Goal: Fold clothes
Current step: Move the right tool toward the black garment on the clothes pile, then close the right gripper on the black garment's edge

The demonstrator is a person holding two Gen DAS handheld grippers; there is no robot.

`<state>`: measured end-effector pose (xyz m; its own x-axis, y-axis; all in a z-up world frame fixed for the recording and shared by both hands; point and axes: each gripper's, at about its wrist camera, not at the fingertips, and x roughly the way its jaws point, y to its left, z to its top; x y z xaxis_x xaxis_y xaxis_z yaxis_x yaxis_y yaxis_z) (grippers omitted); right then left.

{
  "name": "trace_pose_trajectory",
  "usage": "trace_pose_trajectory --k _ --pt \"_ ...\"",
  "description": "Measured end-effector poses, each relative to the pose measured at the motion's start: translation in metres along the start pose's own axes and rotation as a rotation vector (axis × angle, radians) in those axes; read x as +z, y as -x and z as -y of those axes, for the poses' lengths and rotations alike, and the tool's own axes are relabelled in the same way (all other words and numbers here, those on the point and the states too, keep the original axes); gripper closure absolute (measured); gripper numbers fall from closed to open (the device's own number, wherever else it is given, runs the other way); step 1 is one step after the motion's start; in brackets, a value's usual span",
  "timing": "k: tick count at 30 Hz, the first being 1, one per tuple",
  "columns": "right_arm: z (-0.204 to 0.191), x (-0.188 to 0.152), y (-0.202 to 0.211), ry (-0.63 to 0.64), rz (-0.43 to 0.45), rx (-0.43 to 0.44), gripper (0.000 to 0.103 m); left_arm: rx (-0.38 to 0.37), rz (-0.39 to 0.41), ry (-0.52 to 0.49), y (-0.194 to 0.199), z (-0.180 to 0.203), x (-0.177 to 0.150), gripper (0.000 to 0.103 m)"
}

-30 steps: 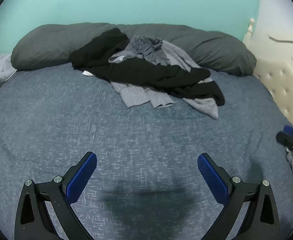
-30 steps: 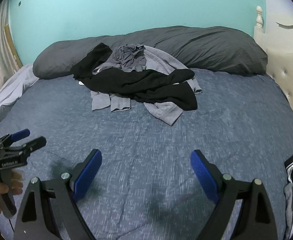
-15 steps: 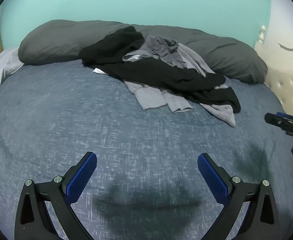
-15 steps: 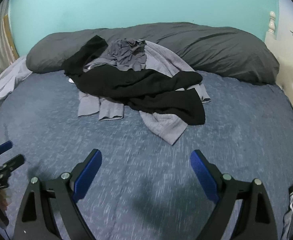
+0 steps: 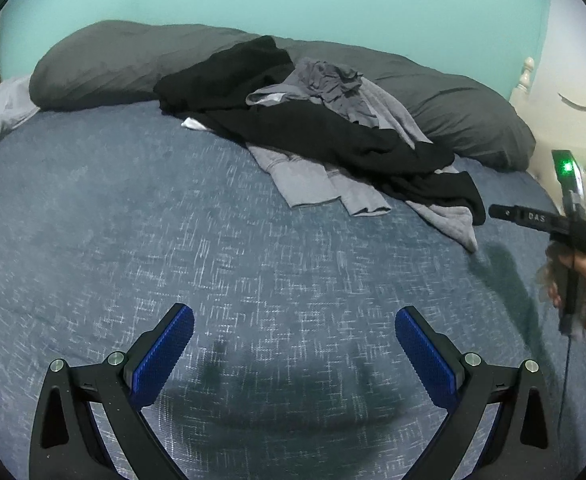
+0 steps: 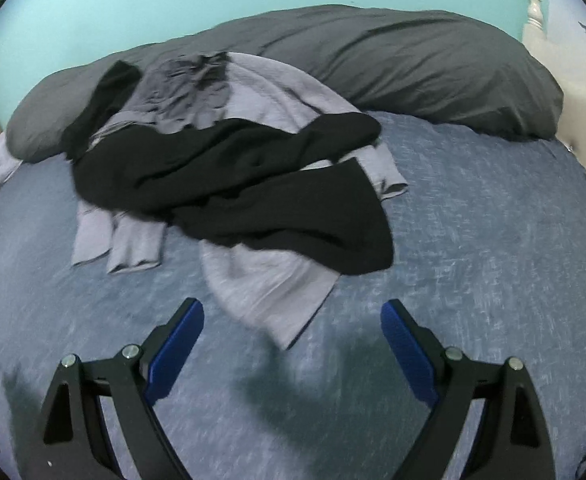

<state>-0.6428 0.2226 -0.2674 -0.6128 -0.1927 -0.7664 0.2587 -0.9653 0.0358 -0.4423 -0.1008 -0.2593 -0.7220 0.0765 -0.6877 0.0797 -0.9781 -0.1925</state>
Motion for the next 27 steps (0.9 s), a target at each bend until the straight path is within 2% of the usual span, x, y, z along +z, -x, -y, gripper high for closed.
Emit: trace_pose_trajectory --k 6,15,17,21,23,25,27 --pt "0.008 0.019 -0.025 -0.018 0.033 -0.005 0.012 0.009 0.013 -0.001 -0.009 -0.005 -0.001 0.001" --pt "-0.009 0.039 -0.072 0.024 0.025 -0.025 0.015 -0.029 0.035 -0.003 -0.009 -0.006 -0.001 0.0" --pt "-0.013 0.04 -0.081 0.042 0.018 -0.031 0.029 -0.04 0.04 -0.001 -0.008 -0.007 -0.002 0.0" --pt "-0.011 0.039 -0.096 0.058 0.003 -0.038 0.042 -0.047 0.051 -0.014 -0.005 -0.009 -0.004 0.0" --pt "-0.011 0.041 -0.097 0.068 0.014 -0.043 0.063 -0.045 0.053 -0.015 -0.004 -0.01 -0.005 0.0" --pt "-0.013 0.042 -0.094 0.09 0.034 -0.05 0.077 -0.044 0.053 -0.015 -0.004 -0.011 -0.006 0.0" --pt "-0.019 0.042 -0.088 0.112 0.063 -0.056 0.082 -0.045 0.047 -0.007 -0.004 -0.011 -0.007 0.0"
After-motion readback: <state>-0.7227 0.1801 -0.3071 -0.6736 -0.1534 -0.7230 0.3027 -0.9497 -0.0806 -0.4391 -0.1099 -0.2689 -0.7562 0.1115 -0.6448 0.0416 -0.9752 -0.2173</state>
